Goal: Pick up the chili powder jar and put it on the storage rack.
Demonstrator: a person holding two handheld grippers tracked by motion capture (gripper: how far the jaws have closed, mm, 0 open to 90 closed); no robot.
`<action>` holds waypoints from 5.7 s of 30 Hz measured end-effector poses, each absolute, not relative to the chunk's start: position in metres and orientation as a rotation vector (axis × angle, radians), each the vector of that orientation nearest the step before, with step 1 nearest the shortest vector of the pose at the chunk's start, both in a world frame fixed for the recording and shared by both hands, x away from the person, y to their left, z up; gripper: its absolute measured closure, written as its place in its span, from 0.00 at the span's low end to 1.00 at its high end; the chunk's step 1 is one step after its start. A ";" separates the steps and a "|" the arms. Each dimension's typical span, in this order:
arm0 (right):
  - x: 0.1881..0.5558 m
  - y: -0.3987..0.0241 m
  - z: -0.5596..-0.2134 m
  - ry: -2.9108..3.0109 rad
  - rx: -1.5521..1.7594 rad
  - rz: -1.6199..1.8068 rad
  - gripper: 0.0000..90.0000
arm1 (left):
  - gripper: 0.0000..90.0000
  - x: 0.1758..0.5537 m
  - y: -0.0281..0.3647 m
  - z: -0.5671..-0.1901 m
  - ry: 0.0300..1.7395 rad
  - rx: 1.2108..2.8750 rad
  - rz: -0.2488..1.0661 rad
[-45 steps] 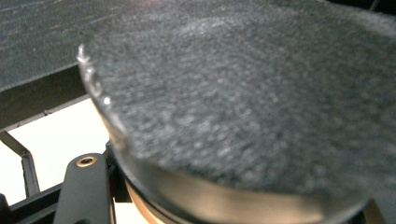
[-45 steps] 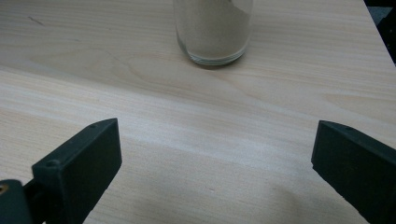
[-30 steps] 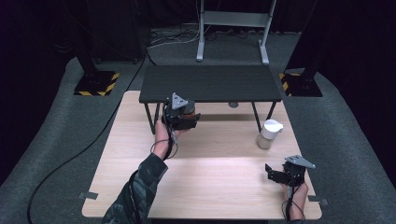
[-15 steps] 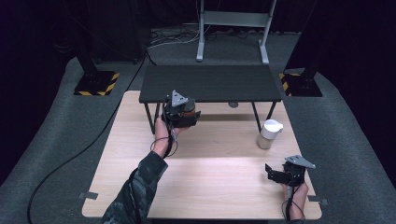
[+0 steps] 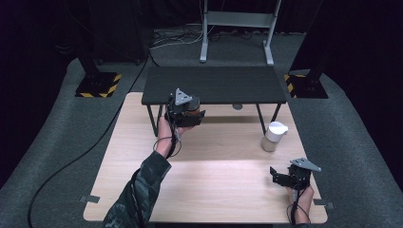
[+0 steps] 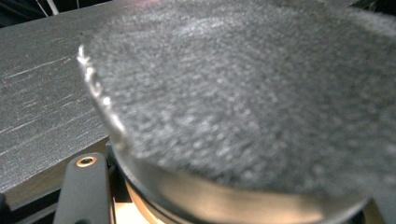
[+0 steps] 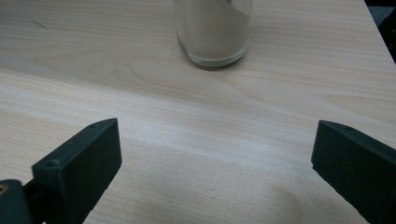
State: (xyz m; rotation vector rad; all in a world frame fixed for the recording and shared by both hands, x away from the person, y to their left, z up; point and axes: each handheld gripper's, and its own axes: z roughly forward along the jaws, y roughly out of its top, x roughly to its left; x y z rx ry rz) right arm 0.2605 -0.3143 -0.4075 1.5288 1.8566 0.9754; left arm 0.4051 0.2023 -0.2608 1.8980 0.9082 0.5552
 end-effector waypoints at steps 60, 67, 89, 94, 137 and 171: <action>0.260 -0.315 -0.408 1.853 1.532 0.985 0.01 | 0.35 0.418 0.201 -0.216 0.860 1.887 0.548; 0.260 -0.316 -0.408 1.854 1.533 0.986 0.01 | 0.35 0.420 0.200 -0.212 0.853 1.886 0.555; 0.260 -0.317 -0.408 1.854 1.531 0.992 0.01 | 0.35 0.444 0.189 -0.194 0.876 1.900 0.573; 0.260 -0.317 -0.408 1.853 1.531 0.995 0.01 | 0.35 0.452 0.186 -0.194 0.897 1.906 0.564; 0.259 -0.318 -0.409 1.851 1.528 1.003 0.01 | 0.35 0.494 0.185 -0.207 0.988 1.899 0.477; 0.259 -0.317 -0.409 1.854 1.525 0.998 0.01 | 0.12 0.493 0.190 -0.190 1.044 1.996 0.413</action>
